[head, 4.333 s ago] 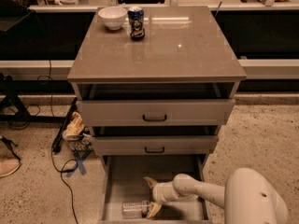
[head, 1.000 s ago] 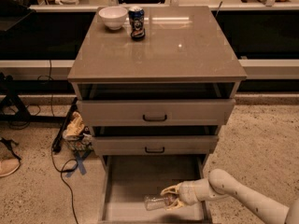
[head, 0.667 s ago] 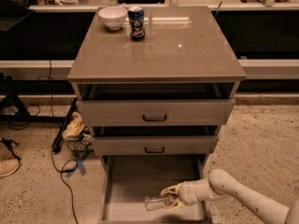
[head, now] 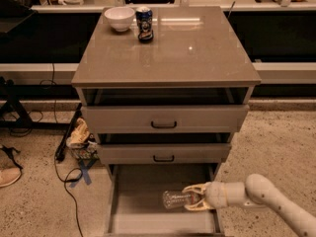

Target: Pick water bottle from bottom drawer and place on counter

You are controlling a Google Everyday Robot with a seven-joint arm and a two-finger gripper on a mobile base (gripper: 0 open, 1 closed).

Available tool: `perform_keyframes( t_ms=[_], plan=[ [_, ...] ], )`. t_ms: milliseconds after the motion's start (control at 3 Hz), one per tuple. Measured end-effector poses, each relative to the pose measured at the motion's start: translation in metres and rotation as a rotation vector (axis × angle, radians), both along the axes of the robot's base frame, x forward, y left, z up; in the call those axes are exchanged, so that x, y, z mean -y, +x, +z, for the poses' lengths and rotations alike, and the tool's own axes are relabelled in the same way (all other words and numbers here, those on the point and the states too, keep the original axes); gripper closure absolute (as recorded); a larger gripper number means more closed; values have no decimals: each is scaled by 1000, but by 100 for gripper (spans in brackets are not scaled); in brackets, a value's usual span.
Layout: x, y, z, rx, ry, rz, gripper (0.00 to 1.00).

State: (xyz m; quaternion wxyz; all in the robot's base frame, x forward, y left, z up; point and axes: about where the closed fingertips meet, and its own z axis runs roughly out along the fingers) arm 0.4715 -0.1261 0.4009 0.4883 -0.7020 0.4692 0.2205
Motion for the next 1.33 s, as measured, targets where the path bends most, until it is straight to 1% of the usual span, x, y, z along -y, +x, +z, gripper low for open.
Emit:
perform_keyframes(
  t_ms=[333, 667, 1000, 1333],
  plan=[
    [34, 0, 58, 104, -12, -39, 100],
    [62, -2, 108, 181, 16, -50, 100],
    [62, -2, 108, 181, 16, -49, 100],
    [72, 14, 135, 229, 31, -70, 100]
  ],
)
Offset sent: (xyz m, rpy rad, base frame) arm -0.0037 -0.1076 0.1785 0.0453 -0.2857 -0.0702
